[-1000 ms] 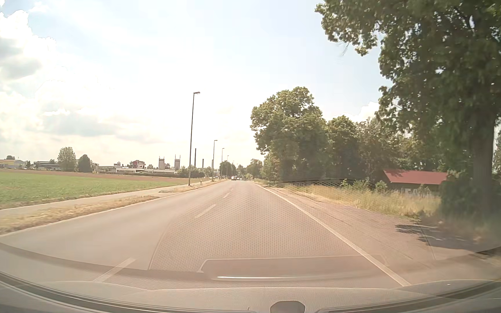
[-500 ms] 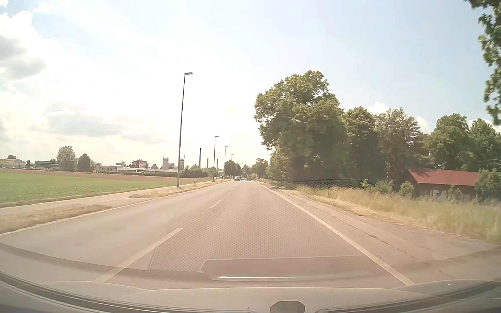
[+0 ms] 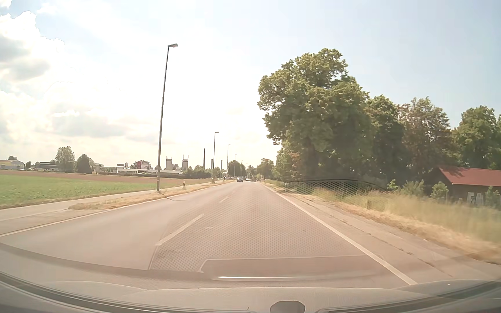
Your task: Follow the waypoints while adhering to traffic rules and regulations
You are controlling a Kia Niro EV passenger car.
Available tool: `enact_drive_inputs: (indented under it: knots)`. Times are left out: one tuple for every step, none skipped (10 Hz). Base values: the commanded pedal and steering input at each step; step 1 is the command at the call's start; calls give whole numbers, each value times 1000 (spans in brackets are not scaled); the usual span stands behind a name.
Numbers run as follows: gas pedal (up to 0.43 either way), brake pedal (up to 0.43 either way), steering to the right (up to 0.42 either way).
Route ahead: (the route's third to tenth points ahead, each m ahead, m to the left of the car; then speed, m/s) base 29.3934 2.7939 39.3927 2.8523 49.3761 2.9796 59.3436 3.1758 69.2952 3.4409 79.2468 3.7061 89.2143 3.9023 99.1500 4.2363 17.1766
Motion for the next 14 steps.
enact_drive_inputs:
  knots:
    - [169,0,-8]
    - [169,0,-7]
    - [169,0,-7]
    - [169,0,-7]
    - [169,0,-7]
    - [169,0,-7]
    - [169,0,-7]
    - [169,0,-7]
    - [169,0,-6]
    - [169,0,-6]
    - [169,0,-6]
    - [169,0,-4]
    - [169,0,-1]
    - [169,0,-1]
